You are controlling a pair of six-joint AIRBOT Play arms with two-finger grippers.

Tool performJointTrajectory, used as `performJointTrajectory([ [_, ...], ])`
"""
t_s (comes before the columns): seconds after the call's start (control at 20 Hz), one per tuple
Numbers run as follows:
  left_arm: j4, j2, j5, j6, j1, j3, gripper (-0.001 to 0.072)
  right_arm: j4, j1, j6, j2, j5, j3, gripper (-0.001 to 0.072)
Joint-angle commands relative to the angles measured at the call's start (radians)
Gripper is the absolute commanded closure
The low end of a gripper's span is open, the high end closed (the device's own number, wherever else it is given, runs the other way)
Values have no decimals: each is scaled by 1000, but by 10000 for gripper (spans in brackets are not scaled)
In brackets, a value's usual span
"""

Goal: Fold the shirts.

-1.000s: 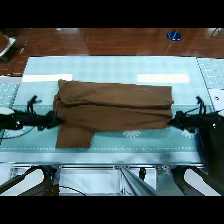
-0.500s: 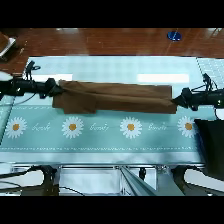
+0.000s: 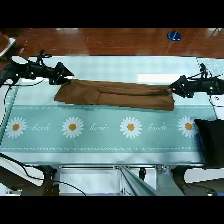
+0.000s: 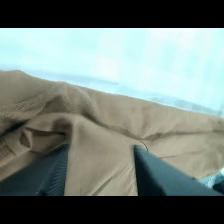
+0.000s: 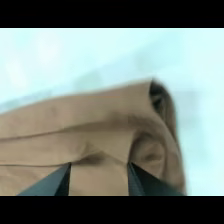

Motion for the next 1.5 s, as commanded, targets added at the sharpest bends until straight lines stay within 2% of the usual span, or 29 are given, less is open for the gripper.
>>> performJointTrajectory([
  [0.0,47,-21,-92,-8,45,68,199,-15,-40,7,-11,15,37,300],
  [0.1,137,7,-198,-28,119,89,199,-94,-114,26,18,74,44,300],
  [0.2,245,74,-242,-27,177,47,199,-214,-169,73,34,132,36,301],
  [0.3,284,180,-149,-27,201,-85,199,-254,-173,87,33,131,-9,301],
  [0.45,211,399,148,-3,169,-391,199,-158,-128,65,33,45,-87,300],
  [0.55,191,519,273,2,120,-540,199,-132,-83,58,27,15,-89,300],
  [0.65,191,589,302,2,66,-615,199,-106,-41,56,13,-7,-89,300],
  [0.85,191,597,322,2,-50,-625,199,-54,51,56,-53,-12,-89,310],
  [0.9,191,597,334,2,-78,-625,199,-47,70,55,-61,-14,-88,355],
  [1.0,191,597,346,2,-118,-625,202,-15,87,8,-60,8,-80,687],
  [1.05,191,597,346,2,-132,-625,248,9,85,-26,-53,45,-65,686],
  [1.15,190,597,344,3,-153,-625,677,2,60,-54,4,97,-45,686],
  [1.2,185,597,359,4,-169,-625,684,-23,40,-56,56,120,-45,686],
  [1.3,163,595,439,144,-256,-620,684,-128,10,-53,185,174,-64,686],
  [1.35,161,586,498,158,-328,-608,685,-176,2,-51,266,185,-95,686],
  [1.45,161,520,585,112,-474,-548,686,-240,0,-37,438,187,-174,686],
])
